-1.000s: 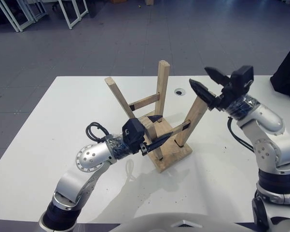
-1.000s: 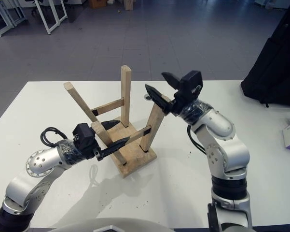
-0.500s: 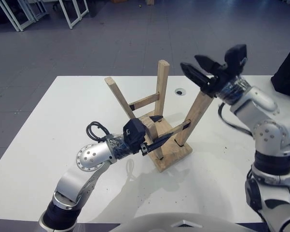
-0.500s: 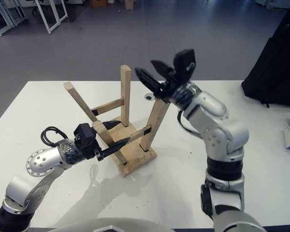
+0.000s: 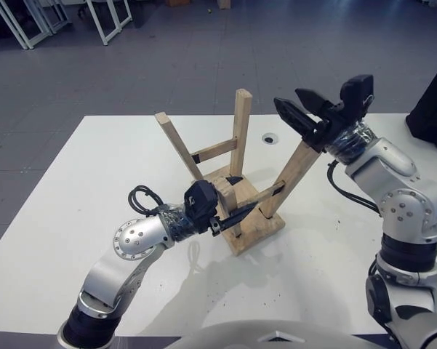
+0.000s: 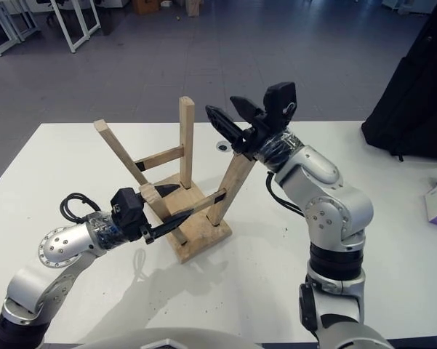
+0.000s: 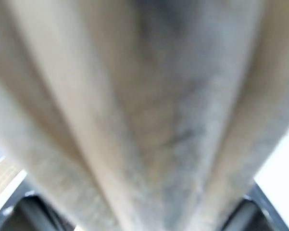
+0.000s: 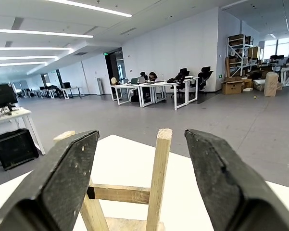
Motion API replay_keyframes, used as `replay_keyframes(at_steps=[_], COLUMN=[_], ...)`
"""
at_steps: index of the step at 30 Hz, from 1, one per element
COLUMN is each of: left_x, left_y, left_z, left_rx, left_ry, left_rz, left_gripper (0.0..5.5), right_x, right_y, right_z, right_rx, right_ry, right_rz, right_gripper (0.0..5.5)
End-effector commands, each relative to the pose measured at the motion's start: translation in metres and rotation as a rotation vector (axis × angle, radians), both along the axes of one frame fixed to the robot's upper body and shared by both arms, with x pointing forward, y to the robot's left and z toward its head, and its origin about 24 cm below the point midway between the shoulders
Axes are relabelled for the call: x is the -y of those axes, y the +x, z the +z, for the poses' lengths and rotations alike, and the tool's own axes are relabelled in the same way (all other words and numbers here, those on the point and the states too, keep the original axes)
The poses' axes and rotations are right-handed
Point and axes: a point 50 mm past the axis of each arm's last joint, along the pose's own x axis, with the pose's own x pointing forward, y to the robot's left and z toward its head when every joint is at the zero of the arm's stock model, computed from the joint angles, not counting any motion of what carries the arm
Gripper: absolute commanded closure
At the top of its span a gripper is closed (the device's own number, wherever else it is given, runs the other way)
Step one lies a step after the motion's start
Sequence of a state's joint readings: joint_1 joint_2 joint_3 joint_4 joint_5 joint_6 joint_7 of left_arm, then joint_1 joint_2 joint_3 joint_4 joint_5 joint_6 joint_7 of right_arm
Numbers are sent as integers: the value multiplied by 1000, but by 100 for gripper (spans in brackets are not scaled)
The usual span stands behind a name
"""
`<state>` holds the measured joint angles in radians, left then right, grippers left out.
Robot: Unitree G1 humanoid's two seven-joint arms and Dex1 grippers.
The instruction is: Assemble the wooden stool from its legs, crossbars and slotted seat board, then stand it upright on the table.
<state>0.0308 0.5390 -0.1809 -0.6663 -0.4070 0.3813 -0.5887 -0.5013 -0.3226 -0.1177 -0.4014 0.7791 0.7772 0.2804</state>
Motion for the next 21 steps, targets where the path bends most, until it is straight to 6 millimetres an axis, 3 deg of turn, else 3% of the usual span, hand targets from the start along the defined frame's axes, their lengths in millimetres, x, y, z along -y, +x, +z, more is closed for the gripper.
replay_keyframes(at_steps=[1,4,6,10,12,17,21], left_x=[-4,-4,-5,-6,-8,-10,-10], left_y=[1,0,-2,-7,-10,-12,-21], left_z=[-1,-1,-1,1,1,3,5], left_rx=[7,6,7,10,8,-1,-15], left_ry=[26,28,29,29,32,34,-5], left_rz=[8,7,7,7,3,1,-19], left_gripper=[256,256,256,256,256,256,256], right_x=[9,27,49,97,111,108,87], right_y=[3,6,9,11,4,-18,-67], right_z=[27,46,46,-11,-40,-97,-131], right_rx=[46,87,71,-115,-199,-349,-433], right_ry=[94,175,220,164,124,-29,-291], right_rz=[-23,-55,-111,-256,-290,-238,85], right_gripper=[222,222,222,222,222,222,222])
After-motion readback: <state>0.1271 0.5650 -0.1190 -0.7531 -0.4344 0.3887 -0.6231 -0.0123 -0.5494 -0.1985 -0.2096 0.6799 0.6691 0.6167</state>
